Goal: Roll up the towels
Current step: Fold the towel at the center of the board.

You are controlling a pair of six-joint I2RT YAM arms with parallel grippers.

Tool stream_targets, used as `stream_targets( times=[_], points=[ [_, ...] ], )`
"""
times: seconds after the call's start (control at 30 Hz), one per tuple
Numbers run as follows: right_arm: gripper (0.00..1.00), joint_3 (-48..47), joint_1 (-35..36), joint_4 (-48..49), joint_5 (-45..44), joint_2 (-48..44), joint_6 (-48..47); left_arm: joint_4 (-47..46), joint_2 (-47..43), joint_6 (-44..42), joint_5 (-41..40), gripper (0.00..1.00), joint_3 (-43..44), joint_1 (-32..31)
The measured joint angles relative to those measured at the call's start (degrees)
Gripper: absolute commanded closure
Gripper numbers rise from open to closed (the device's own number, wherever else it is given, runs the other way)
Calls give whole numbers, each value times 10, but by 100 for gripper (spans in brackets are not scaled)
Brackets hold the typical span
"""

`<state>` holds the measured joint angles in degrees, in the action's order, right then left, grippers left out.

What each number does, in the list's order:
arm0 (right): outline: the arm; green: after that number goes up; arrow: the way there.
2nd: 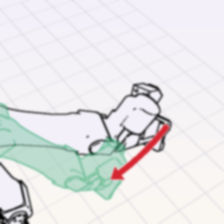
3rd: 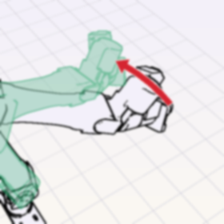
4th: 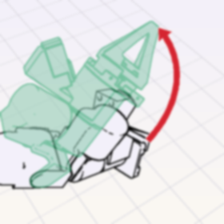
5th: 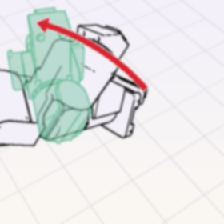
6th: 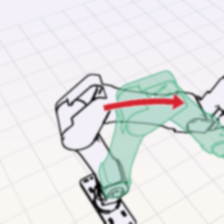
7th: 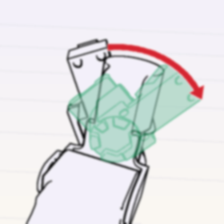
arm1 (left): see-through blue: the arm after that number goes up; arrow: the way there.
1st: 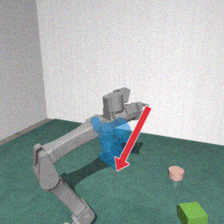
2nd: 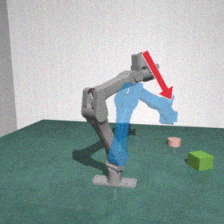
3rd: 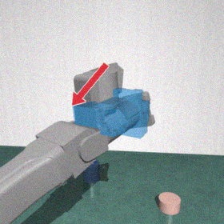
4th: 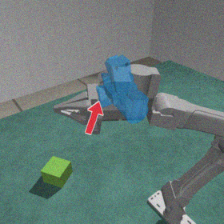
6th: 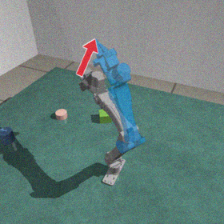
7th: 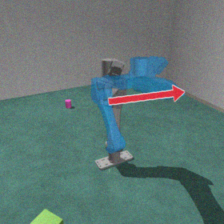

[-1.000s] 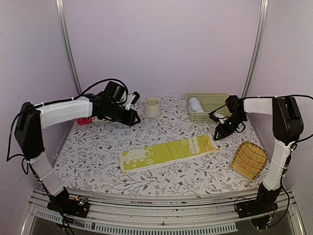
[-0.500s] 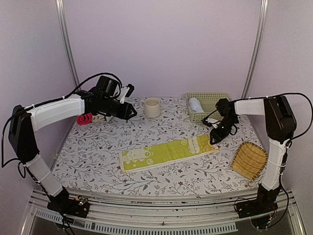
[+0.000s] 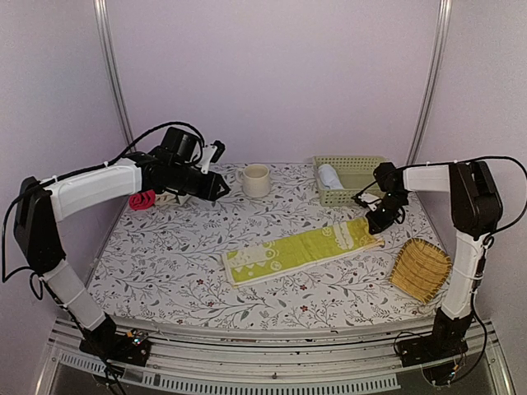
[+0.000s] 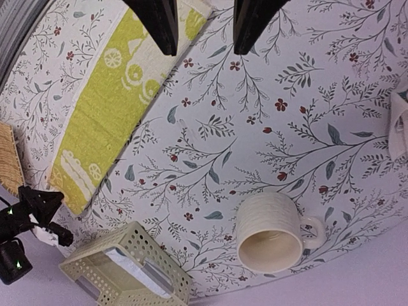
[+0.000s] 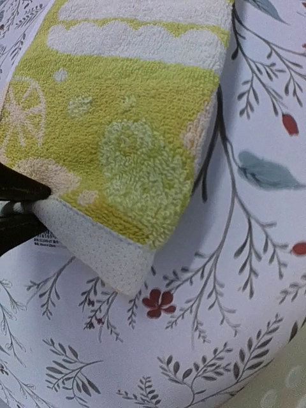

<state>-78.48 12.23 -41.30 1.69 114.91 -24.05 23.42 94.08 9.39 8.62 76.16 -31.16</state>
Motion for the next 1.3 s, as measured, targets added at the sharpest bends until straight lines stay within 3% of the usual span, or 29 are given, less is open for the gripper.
stream_targets(
  times=[0.17, 0.33, 0.73, 1.0, 1.3],
  points=[
    [97, -14, -46, -13, 32, 0, -2, 0, 0, 0, -2, 68, -1, 2],
    [97, -28, -42, -34, 94, -18, -4, 0, 0, -2, -2, 68, -1, 5],
    [98, -65, -35, -109, 337, -69, -5, 0, 0, -4, -3, 68, -1, 25],
    [97, -143, 10, -176, 483, -16, -5, 0, 0, -4, -2, 68, -1, 34],
    [98, -186, 81, -209, 565, 56, -3, 1, 2, -7, -3, 68, -1, 37]
  ],
)
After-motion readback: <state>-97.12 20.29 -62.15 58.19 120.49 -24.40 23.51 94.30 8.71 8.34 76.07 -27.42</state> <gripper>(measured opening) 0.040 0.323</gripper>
